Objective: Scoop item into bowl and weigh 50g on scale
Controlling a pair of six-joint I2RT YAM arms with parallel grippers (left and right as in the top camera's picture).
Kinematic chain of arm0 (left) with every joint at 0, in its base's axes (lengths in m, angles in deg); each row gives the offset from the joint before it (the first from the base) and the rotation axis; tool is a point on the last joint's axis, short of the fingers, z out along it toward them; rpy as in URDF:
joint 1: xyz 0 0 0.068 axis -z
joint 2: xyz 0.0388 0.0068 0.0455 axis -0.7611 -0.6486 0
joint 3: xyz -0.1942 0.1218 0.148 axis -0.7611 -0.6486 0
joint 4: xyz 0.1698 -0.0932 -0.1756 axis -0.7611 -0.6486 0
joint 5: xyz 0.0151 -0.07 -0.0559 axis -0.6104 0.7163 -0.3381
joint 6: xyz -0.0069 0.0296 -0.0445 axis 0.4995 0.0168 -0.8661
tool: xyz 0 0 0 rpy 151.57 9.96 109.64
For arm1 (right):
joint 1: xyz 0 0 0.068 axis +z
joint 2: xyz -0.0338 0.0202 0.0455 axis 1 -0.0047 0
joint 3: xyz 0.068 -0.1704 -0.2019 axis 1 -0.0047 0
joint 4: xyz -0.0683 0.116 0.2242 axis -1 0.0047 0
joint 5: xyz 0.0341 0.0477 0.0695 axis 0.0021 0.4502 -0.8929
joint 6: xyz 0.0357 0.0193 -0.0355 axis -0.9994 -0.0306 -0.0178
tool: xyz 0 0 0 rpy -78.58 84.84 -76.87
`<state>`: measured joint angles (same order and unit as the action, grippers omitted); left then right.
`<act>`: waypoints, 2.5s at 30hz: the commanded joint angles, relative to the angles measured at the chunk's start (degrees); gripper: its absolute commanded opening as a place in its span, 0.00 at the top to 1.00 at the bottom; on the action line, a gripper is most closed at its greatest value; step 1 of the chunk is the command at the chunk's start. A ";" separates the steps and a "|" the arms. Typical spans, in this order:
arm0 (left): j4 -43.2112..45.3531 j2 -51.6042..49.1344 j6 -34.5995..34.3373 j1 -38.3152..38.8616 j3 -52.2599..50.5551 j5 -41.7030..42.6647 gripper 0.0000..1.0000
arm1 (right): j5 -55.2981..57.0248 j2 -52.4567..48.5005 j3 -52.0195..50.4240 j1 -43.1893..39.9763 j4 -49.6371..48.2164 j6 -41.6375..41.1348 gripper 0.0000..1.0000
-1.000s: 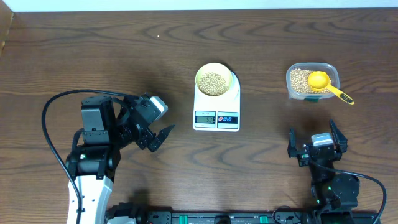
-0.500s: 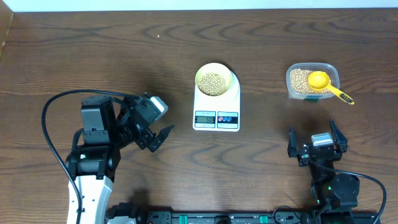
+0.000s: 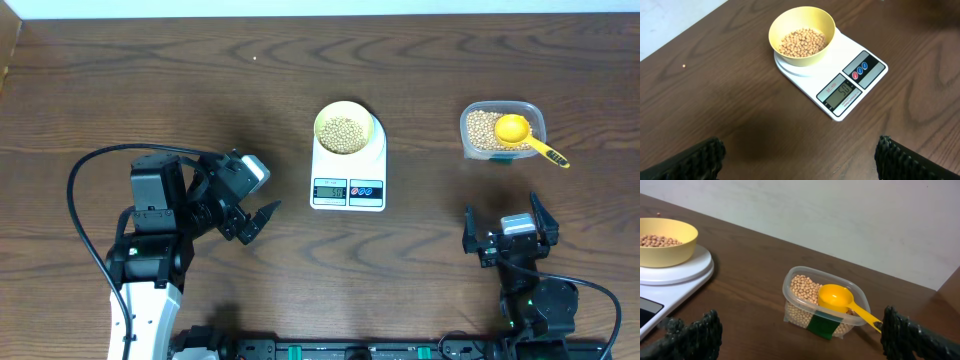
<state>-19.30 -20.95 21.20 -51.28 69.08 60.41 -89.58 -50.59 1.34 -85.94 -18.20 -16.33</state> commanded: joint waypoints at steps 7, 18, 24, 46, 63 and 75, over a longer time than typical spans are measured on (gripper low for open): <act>-0.07 -0.04 0.15 0.13 -0.09 0.76 0.02 | 0.42 0.42 -0.09 0.37 0.26 -0.42 0.01; 1.14 4.55 -2.45 0.13 -0.09 -3.13 0.02 | 0.42 0.42 -0.09 0.37 0.28 -0.42 0.01; 7.04 9.57 -19.89 0.13 -0.87 -15.34 0.03 | 0.42 0.42 -0.09 0.37 0.28 -0.42 0.01; 26.62 42.14 -36.35 0.13 -30.29 -27.04 0.02 | 0.42 0.39 -0.09 0.37 0.26 -0.42 0.01; 26.60 54.99 -36.37 -0.37 -40.48 -29.11 0.02 | 0.42 0.39 -0.09 0.37 0.26 -0.42 0.01; 26.58 54.99 -37.44 -0.79 -44.41 -30.60 0.03 | 0.42 0.39 -0.09 0.37 0.26 -0.42 0.01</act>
<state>7.93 33.49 -15.06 -51.78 26.42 30.77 -89.41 -50.57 1.34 -85.94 -18.18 -16.33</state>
